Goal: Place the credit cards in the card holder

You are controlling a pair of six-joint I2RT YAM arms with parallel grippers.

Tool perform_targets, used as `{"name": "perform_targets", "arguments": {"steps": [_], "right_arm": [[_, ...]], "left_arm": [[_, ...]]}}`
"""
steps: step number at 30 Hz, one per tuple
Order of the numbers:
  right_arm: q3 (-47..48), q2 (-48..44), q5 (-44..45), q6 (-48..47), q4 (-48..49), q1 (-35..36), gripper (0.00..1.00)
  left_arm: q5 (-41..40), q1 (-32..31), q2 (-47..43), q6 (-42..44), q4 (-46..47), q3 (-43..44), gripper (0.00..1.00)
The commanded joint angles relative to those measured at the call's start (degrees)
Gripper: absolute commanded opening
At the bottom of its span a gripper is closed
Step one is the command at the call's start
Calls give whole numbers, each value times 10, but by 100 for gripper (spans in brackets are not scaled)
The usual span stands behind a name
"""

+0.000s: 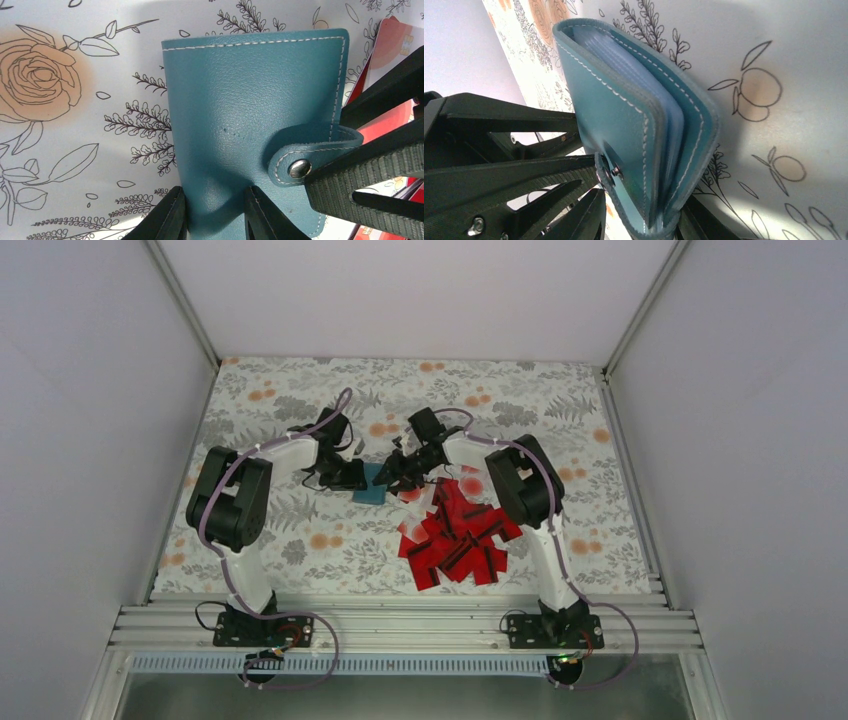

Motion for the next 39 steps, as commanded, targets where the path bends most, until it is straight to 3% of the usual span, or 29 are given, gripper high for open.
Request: {"name": "perform_targets", "arguments": {"steps": [1, 22, 31, 39], "right_arm": [[28, 43, 2, 10, 36, 23, 34], [17, 106, 38, -17, -35, 24, 31], [37, 139, 59, 39, -81, 24, 32], [69, 157, 135, 55, -149, 28, 31]], "left_arm": [[17, -31, 35, 12, -3, -11, 28], [20, -33, 37, 20, 0, -13, 28], [23, -38, 34, 24, 8, -12, 28], [22, -44, 26, 31, 12, -12, 28]]}}
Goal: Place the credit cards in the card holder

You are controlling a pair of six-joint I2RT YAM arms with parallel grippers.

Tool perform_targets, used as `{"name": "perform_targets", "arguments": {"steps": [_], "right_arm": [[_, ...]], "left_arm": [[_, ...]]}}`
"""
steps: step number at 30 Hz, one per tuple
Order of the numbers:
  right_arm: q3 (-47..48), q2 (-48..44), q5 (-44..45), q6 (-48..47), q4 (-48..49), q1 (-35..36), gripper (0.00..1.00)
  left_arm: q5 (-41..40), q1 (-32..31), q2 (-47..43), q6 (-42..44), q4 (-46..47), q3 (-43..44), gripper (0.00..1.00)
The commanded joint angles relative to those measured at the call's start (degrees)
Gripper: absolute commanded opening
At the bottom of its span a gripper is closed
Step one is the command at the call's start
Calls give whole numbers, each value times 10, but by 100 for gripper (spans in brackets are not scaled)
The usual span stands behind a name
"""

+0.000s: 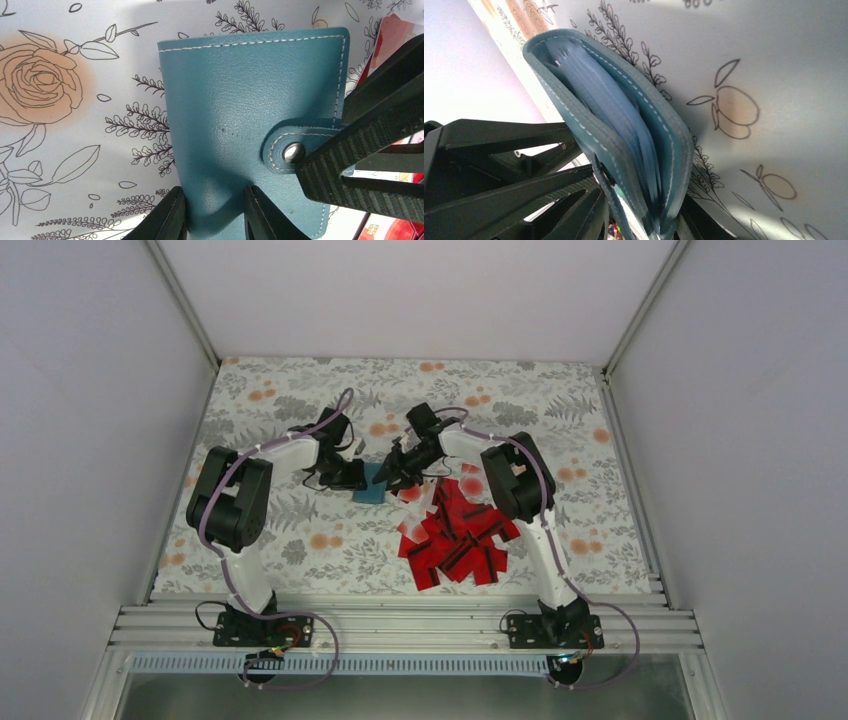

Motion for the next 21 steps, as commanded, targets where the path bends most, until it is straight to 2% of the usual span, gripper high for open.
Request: {"name": "perform_targets", "arguments": {"steps": [1, 8, 14, 21], "right_arm": [[-23, 101, 172, 31, -41, 41, 31], [-40, 125, 169, 6, -60, 53, 30], [-5, 146, 193, -13, -87, 50, 30], [-26, 149, 187, -50, -77, 49, 30]], "left_arm": [[27, -42, 26, 26, 12, -14, 28], [32, -42, 27, 32, 16, -12, 28], [27, -41, 11, 34, 1, 0, 29], [23, -37, -3, 16, -25, 40, 40]]}}
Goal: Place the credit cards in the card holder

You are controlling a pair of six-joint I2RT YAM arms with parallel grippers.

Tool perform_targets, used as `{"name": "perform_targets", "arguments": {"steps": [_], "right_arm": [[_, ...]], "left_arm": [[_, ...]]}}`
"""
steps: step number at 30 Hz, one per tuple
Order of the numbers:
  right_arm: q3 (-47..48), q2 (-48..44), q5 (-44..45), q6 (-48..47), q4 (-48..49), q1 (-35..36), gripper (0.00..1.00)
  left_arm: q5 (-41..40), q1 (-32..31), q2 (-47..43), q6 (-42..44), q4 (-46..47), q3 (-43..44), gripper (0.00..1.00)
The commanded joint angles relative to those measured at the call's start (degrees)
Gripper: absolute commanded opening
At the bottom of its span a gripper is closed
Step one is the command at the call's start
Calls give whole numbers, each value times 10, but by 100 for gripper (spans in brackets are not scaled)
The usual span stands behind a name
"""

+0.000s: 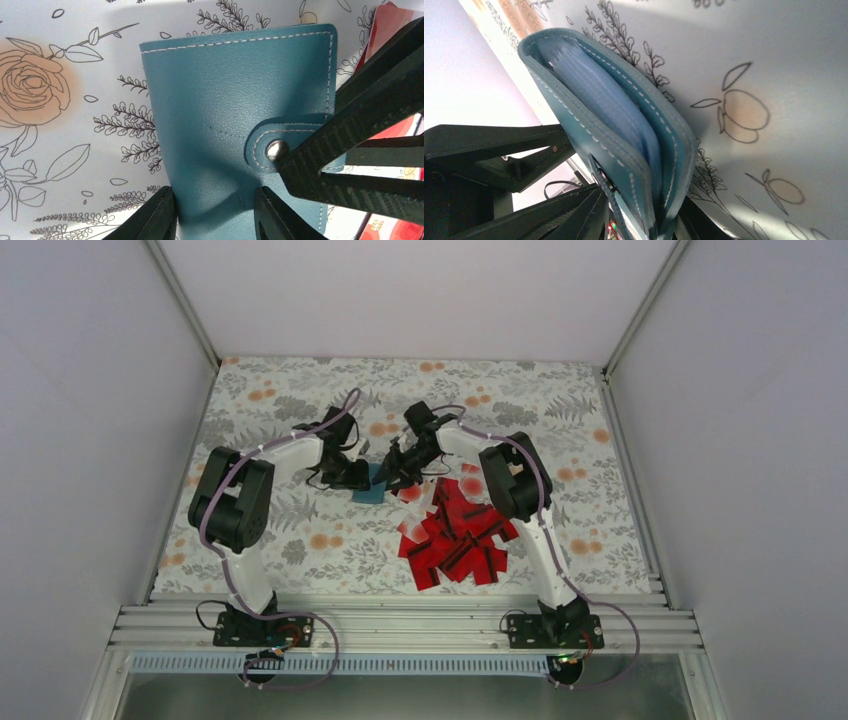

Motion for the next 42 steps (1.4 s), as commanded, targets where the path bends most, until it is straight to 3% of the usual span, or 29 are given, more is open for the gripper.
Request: {"name": "perform_targets", "arguments": {"steps": [1, 9, 15, 23, 29, 33, 39, 42], "right_arm": [[-69, 125, 168, -25, -7, 45, 30], [-98, 96, 142, -57, 52, 45, 30], [-117, 51, 88, -108, 102, 42, 32], [-111, -7, 61, -178, 59, 33, 41], [-117, -60, 87, -207, 8, 25, 48], [-127, -92, 154, -196, -28, 12, 48], [-137, -132, 171, -182, -31, -1, 57], [-132, -142, 173, -174, -25, -1, 56]], "left_arm": [[44, -22, 1, -2, -12, 34, 42], [46, -6, 8, -18, -27, 54, 44], [26, -4, 18, -12, -16, 28, 33], [5, -5, 33, -13, 9, -6, 26], [-1, -5, 34, -14, 7, -2, 26], [-7, -6, 42, -17, -5, 12, 25], [-14, -7, 46, -20, -16, 22, 25], [-16, -8, 46, -22, -21, 21, 25]]}}
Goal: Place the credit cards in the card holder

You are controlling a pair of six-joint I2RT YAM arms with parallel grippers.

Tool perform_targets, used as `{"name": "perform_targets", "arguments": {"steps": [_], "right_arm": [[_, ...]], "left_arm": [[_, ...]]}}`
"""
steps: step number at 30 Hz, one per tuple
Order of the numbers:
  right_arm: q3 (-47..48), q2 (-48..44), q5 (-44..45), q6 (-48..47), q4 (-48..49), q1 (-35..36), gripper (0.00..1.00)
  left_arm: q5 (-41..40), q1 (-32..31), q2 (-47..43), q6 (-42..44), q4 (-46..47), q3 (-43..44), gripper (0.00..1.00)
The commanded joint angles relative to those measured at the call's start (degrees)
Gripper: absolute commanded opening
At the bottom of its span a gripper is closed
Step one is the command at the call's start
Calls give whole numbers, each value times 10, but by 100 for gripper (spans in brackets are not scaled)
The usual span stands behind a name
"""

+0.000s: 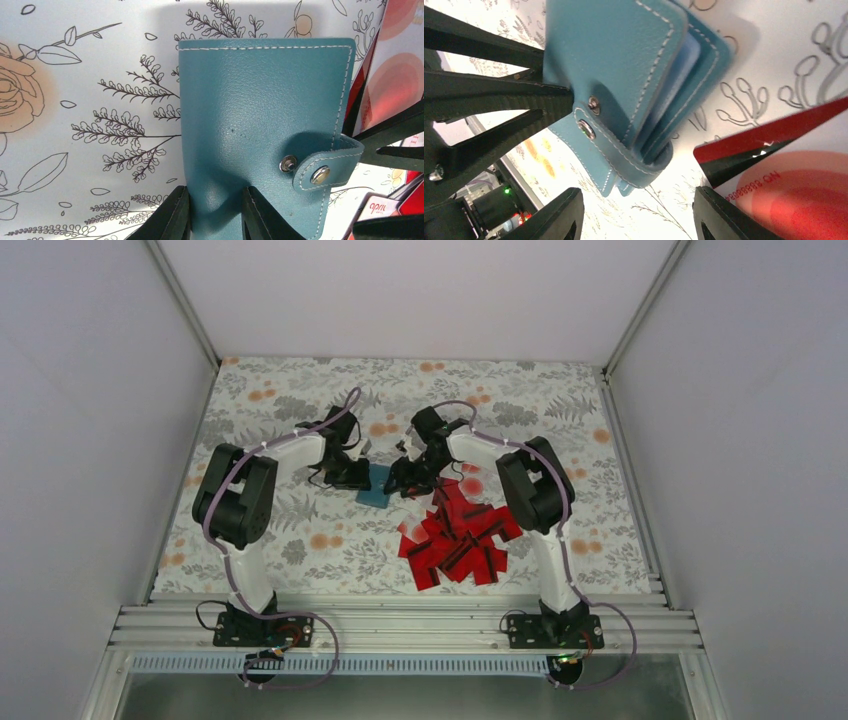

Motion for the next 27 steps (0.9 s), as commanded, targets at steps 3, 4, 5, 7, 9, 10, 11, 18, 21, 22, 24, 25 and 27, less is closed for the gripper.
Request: {"name": "perform_targets", "arguments": {"steps": [3, 4, 5, 7, 9, 10, 11, 18, 21, 22, 24, 25, 27], "right_arm": [[-8, -17, 31, 27, -1, -4, 49], [-2, -15, 33, 33, 1, -5, 46], [4, -13, 39, 40, 2, -5, 44], [8, -18, 39, 54, 15, -4, 40], [8, -20, 34, 67, 30, -5, 36], [8, -21, 34, 72, 36, -5, 33], [9, -21, 35, 78, 40, -5, 31], [11, -7, 35, 110, 56, -4, 26], [11, -3, 31, 114, 60, -3, 27], [11, -3, 28, 115, 63, -3, 27], [14, 1, 23, 118, 66, -1, 26], [17, 2, 22, 119, 66, 0, 26], [23, 6, 20, 120, 65, 2, 26]], "left_arm": [[-33, -6, 24, -7, -8, 0, 25], [-33, -6, 24, -7, -8, 0, 25], [-32, -7, 24, -6, -8, 0, 25], [-30, -7, 26, -6, -6, 2, 25], [-28, -7, 26, -6, -5, 4, 25], [-27, -7, 26, -5, -6, 5, 25], [-26, -7, 25, -4, -6, 6, 25], [-25, -8, 27, -1, -9, 12, 25], [-25, -8, 26, -1, -10, 11, 24], [-25, -8, 26, 0, -9, 12, 24], [-25, -8, 26, 0, -9, 10, 24], [-25, -9, 26, 0, -8, 10, 24], [-24, -9, 27, 0, -9, 12, 24]]}}
